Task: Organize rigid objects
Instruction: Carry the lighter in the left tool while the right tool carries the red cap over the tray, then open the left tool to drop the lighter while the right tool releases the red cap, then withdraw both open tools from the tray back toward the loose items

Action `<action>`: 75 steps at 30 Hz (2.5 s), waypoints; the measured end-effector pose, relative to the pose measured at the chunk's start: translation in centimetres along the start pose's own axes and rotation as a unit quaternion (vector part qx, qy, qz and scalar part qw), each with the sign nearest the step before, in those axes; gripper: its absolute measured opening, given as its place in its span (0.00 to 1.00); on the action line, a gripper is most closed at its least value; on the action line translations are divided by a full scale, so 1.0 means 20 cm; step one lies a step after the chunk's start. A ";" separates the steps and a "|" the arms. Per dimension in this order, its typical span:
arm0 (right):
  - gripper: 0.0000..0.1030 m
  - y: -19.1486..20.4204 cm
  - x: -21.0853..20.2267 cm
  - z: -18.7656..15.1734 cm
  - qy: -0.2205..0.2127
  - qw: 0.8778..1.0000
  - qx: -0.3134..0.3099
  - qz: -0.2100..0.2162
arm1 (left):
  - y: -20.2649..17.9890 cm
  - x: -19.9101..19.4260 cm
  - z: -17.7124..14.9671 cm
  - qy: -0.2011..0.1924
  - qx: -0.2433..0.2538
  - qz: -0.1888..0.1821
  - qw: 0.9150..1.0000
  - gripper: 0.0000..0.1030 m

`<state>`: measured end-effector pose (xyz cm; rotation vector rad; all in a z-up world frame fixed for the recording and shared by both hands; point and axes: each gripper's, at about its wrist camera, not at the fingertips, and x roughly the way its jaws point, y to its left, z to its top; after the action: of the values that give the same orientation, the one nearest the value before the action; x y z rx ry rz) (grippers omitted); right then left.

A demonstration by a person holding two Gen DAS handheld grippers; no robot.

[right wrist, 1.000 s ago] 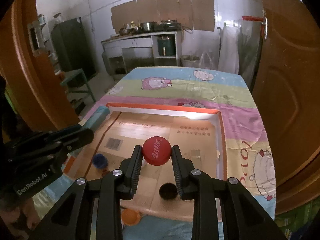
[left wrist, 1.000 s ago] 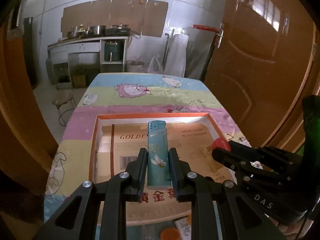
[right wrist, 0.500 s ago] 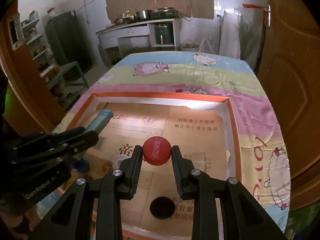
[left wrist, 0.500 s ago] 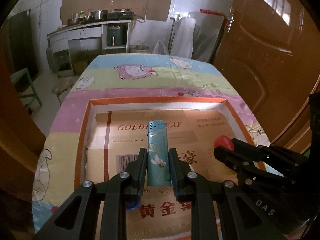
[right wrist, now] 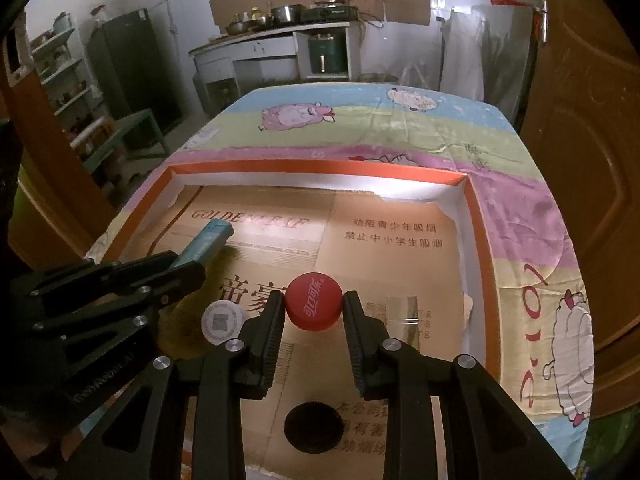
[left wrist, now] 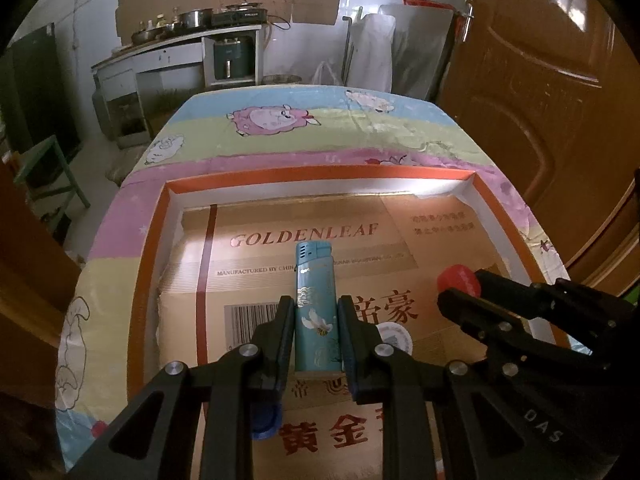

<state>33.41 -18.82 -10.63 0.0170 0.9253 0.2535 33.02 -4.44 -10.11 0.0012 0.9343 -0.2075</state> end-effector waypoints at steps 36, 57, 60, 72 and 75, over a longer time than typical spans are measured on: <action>0.34 0.02 0.04 -0.05 0.007 1.000 -0.016 -0.004 | 0.04 -0.10 -0.03 -0.033 -0.011 -0.030 0.999 0.23; 0.35 0.11 -0.20 -0.15 -0.024 0.999 -0.021 -0.007 | 0.05 -0.35 -0.14 -0.058 -0.025 -0.054 0.997 0.23; 0.35 0.13 -0.24 -0.17 -0.028 0.999 -0.022 -0.007 | 0.05 -0.39 -0.16 -0.063 -0.023 -0.055 0.996 0.23; 0.35 0.20 -0.43 -0.26 -0.046 0.999 -0.023 -0.007 | 0.07 -0.53 -0.28 -0.077 -0.028 -0.058 0.995 0.23; 0.35 0.22 -0.48 -0.30 -0.050 0.998 -0.029 -0.007 | 0.07 -0.55 -0.32 -0.079 -0.025 -0.054 0.995 0.23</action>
<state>22.24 -17.19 -6.09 -0.0299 0.8182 0.2639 21.88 -0.50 -5.18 -0.1111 0.7812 -0.2804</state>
